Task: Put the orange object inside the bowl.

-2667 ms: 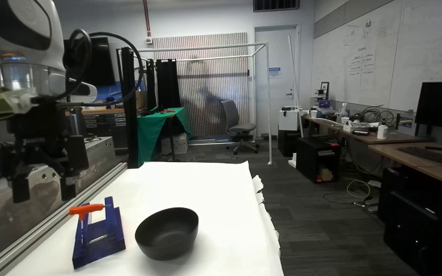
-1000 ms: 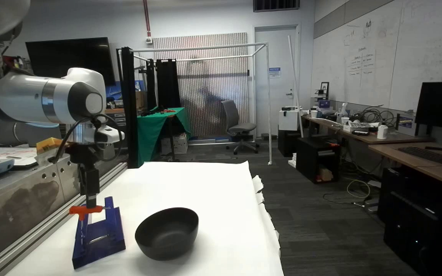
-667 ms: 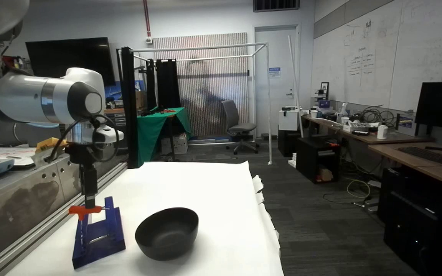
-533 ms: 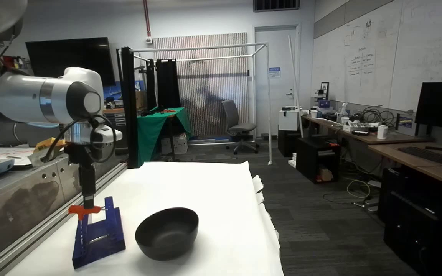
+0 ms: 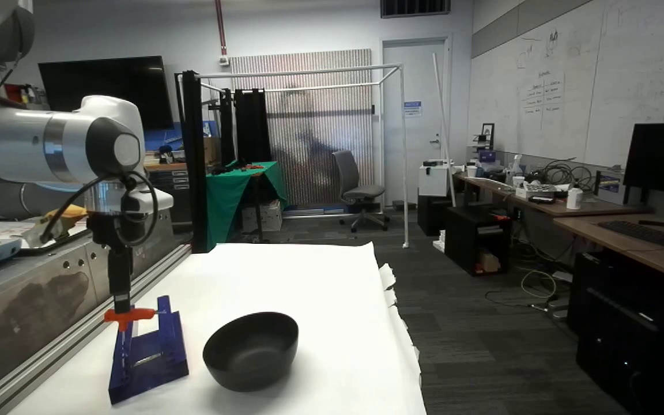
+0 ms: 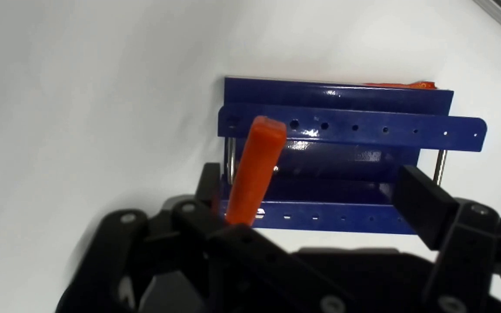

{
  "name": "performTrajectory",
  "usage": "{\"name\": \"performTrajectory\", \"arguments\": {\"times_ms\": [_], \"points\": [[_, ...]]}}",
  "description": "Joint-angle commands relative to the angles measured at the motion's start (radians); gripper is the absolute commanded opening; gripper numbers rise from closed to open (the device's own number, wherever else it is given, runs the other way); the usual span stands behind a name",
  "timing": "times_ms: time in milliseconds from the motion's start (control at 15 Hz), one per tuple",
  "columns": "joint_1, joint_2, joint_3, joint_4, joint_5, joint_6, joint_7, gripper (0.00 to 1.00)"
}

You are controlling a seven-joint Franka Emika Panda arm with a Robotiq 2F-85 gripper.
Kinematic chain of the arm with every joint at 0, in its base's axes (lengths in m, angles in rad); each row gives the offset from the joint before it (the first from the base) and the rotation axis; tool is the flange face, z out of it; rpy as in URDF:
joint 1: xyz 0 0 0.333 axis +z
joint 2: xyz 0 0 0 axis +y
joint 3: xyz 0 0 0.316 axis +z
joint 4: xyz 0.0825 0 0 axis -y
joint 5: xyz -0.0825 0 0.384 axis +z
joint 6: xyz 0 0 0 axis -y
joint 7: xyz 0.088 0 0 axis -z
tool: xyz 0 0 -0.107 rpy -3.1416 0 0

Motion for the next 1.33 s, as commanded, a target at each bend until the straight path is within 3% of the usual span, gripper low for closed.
{"name": "performTrajectory", "arguments": {"times_ms": [0,200,267,333,933,1000,1267], "points": [[0.014,-0.036,-0.009,-0.042,-0.026,0.030,0.058,1.00],[0.011,-0.024,-0.011,-0.046,-0.039,0.031,0.074,1.00],[0.009,-0.021,-0.011,-0.050,-0.042,0.042,0.072,0.75],[0.008,-0.016,-0.012,-0.050,-0.047,0.049,0.068,0.74],[0.006,-0.026,-0.020,-0.068,-0.060,0.065,0.060,0.05],[0.008,-0.034,-0.024,-0.071,-0.068,0.068,0.069,0.01],[0.006,-0.136,-0.025,-0.107,-0.095,0.057,0.068,0.06]]}}
